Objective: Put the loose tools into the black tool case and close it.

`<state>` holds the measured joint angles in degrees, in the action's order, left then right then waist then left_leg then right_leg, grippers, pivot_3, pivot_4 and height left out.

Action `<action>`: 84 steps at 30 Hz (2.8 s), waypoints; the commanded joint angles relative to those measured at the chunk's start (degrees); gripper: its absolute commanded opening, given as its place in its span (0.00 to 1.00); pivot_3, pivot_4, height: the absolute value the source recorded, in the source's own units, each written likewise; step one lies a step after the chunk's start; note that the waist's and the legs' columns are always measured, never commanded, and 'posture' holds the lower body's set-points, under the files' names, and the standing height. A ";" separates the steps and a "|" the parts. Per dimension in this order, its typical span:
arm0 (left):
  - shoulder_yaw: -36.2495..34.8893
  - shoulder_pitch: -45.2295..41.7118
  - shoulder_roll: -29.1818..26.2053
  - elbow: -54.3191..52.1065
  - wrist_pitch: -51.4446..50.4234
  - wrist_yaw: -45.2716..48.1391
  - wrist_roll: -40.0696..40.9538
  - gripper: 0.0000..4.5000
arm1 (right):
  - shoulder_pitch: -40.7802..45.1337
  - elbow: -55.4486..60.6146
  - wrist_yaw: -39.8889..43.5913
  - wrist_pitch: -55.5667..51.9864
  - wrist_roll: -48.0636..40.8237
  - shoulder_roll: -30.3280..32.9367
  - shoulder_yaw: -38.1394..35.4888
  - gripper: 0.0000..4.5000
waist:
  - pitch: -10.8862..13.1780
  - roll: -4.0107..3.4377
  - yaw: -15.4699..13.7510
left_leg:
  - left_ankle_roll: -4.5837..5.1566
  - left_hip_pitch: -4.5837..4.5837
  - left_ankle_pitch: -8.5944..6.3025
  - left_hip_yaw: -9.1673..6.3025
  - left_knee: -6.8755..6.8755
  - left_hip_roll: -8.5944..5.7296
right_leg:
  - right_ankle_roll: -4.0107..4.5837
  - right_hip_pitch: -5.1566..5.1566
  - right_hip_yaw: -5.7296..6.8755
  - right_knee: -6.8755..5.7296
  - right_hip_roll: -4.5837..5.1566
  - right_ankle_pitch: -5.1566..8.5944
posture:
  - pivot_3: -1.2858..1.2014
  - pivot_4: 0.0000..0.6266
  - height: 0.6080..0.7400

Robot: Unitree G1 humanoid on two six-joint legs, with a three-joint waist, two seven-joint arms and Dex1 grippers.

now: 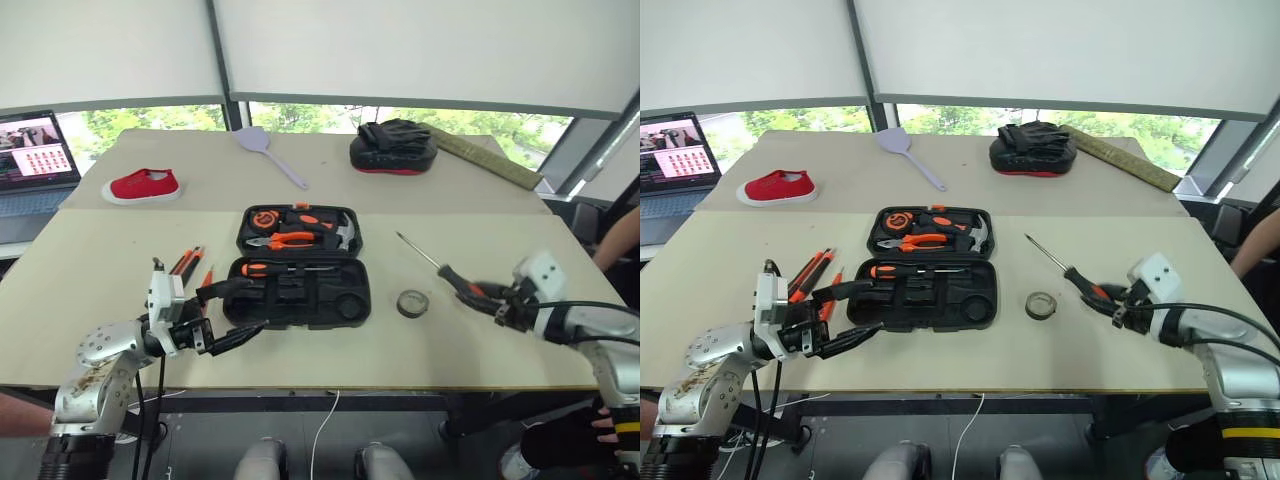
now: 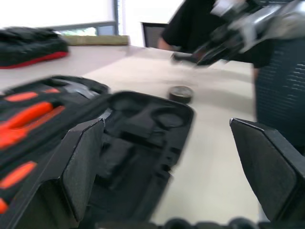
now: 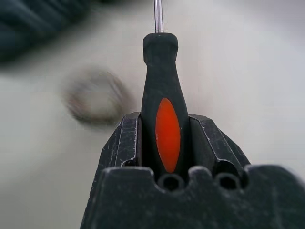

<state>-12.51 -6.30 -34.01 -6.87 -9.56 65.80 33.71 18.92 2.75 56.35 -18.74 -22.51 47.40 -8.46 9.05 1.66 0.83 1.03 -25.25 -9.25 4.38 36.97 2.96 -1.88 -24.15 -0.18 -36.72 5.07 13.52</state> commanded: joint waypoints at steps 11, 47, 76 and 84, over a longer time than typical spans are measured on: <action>-1.32 0.68 -0.37 2.57 5.15 -6.65 -5.81 1.00 | 31.36 -12.85 4.19 -2.20 21.30 -14.19 31.13 0.23 | 0.02 0.05 -0.89 | -0.04 -0.26 -0.09 0.16 -0.08 -0.12 | 0.25 -0.24 -0.10 0.03 0.20 -0.16 | 0.52 0.24 1.00; -1.16 2.89 -0.26 2.31 6.55 -10.27 -6.78 1.00 | 36.81 -28.48 10.34 17.86 15.65 -23.95 22.60 0.89 | 0.04 0.07 0.03 | -0.08 -0.02 -0.14 0.41 -0.23 -0.04 | 0.34 -0.23 -0.14 -0.01 0.12 -0.18 | 0.52 0.24 1.00; -6.85 5.59 -3.80 4.57 5.64 -12.48 -5.35 1.00 | 32.45 -39.21 -3.21 15.30 18.60 -38.50 20.93 0.02 | -0.03 0.12 1.61 | -0.73 0.27 -0.41 0.43 -0.24 0.11 | 0.84 -0.13 -0.10 -0.15 0.11 -0.17 | 0.52 0.24 1.00; -21.40 16.74 -7.18 12.31 5.77 -10.15 -2.29 1.00 | 12.31 -2.05 3.95 11.91 3.69 -29.70 12.90 0.56 | -0.02 0.13 1.43 | -0.34 0.03 -0.51 0.42 -0.32 0.12 | 0.32 -0.23 -0.10 0.00 0.21 -0.01 | 0.52 0.24 1.00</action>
<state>-28.49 8.02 -39.46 2.48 -3.79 54.71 29.80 35.09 -8.87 59.46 -7.02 -14.21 15.92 7.48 9.03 1.79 2.26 0.64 -25.22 -9.85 4.80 36.64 3.08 -1.55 -24.38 -0.28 -36.70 5.28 13.59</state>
